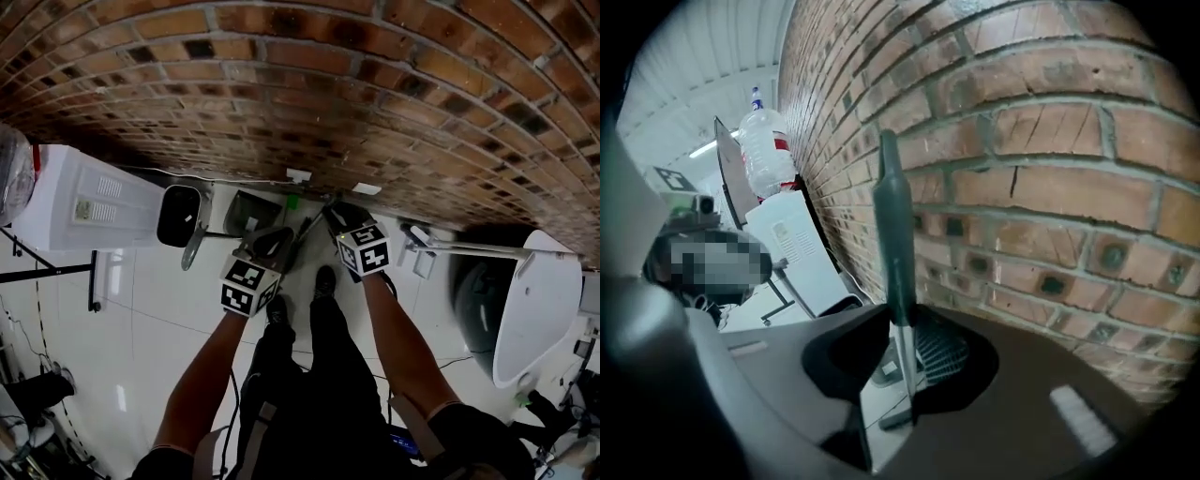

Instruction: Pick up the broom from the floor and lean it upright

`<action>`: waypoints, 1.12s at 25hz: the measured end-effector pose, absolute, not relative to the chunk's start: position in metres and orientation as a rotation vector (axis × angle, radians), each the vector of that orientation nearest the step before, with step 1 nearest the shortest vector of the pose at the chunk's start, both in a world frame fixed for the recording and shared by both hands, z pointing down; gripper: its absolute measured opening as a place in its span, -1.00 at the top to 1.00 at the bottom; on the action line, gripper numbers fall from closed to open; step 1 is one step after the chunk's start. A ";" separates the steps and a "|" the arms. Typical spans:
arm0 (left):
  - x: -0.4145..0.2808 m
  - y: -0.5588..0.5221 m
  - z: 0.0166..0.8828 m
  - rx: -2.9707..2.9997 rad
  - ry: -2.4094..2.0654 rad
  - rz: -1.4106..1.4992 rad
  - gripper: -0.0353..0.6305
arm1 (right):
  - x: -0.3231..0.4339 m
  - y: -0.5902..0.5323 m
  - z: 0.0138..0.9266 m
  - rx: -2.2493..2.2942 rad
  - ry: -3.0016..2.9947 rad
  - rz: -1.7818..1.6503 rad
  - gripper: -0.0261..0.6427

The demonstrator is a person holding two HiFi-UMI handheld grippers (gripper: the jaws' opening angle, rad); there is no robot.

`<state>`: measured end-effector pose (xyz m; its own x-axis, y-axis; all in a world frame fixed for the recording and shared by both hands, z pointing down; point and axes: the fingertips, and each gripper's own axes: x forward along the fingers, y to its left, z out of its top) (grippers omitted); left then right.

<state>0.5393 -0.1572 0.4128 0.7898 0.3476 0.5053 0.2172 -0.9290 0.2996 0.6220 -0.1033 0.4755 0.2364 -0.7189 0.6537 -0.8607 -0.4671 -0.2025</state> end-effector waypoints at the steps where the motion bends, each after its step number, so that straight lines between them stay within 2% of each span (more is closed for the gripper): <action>1: 0.543 -0.158 0.415 2.751 0.428 0.844 0.89 | 0.631 -0.107 0.478 2.303 -1.500 1.055 0.67; 12: 0.574 -0.176 0.420 2.764 0.323 0.848 0.89 | 0.690 -0.159 0.494 2.265 -1.579 1.077 0.67; 23: 0.577 -0.184 0.418 2.740 0.276 0.862 0.89 | 0.713 -0.176 0.510 2.278 -1.548 1.106 0.65; 24: 0.577 -0.185 0.418 2.741 0.276 0.859 0.89 | 0.714 -0.175 0.509 2.281 -1.542 1.105 0.59; 26: 0.578 -0.186 0.415 2.745 0.275 0.850 0.89 | 0.715 -0.172 0.507 2.278 -1.529 1.103 0.36; 28: 0.577 -0.186 0.412 2.749 0.278 0.844 0.89 | 0.712 -0.169 0.501 2.285 -1.527 1.095 0.31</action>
